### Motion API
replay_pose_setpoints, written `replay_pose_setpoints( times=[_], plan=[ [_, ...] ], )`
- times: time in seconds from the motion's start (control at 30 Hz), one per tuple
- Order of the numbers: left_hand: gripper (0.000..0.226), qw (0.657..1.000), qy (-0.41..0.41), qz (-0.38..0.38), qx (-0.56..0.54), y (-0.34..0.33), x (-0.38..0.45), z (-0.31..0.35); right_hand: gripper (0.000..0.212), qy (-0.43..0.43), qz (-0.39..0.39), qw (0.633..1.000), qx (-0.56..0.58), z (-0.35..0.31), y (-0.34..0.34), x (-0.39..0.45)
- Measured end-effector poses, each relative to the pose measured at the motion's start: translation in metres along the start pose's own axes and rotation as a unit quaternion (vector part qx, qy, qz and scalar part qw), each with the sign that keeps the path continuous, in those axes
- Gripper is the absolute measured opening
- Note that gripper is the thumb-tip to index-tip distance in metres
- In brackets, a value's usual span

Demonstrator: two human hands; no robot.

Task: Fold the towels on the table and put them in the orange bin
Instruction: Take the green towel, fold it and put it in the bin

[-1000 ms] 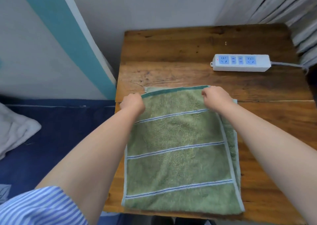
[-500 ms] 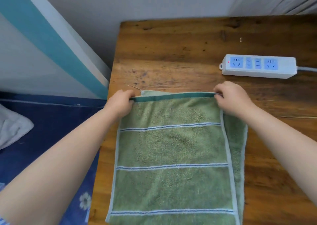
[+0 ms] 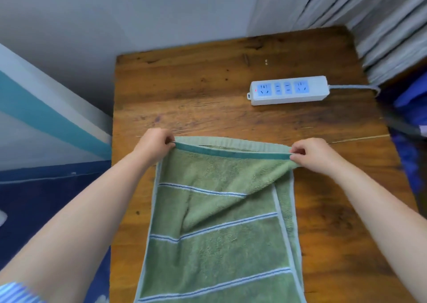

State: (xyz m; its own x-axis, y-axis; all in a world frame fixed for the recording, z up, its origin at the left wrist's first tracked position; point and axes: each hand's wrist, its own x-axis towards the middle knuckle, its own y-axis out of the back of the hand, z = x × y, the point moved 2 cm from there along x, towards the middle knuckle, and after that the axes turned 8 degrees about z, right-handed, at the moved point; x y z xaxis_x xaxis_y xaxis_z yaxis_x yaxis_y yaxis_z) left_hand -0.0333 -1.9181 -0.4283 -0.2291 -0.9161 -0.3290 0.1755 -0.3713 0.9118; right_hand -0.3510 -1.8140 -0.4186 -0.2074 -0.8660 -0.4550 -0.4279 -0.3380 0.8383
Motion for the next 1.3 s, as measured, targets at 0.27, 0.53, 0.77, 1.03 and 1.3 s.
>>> replay_pose_setpoints(
  times=[0.27, 0.53, 0.77, 1.03, 1.3],
  plan=[
    [0.019, 0.996, -0.054, -0.027, 0.058, -0.022, 0.008, -0.005, 0.018, -0.002, 0.082, 0.996, -0.033, -0.013, -0.028, -0.002],
    [0.009, 0.996, -0.065, -0.057, -0.024, 0.003, 0.005, -0.019, 0.01, 0.004, 0.06, 0.998, 0.018, -0.012, 0.0, 0.001],
    [0.021, 0.996, -0.084, 0.003, -0.007, 0.037, -0.022, -0.034, 0.019, 0.028, 0.062, 0.986, 0.151, -0.017, 0.028, -0.019],
    [0.026, 0.974, -0.192, 0.062, 0.104, 0.092, -0.06, -0.033, 0.018, 0.08, 0.062, 0.995, 0.019, -0.053, 0.069, -0.049],
    [0.027, 0.934, -0.147, 0.326, -0.014, 0.22, -0.105, 0.009, 0.027, 0.057, 0.373, 0.925, -0.038, -0.141, 0.174, -0.107]
  ],
)
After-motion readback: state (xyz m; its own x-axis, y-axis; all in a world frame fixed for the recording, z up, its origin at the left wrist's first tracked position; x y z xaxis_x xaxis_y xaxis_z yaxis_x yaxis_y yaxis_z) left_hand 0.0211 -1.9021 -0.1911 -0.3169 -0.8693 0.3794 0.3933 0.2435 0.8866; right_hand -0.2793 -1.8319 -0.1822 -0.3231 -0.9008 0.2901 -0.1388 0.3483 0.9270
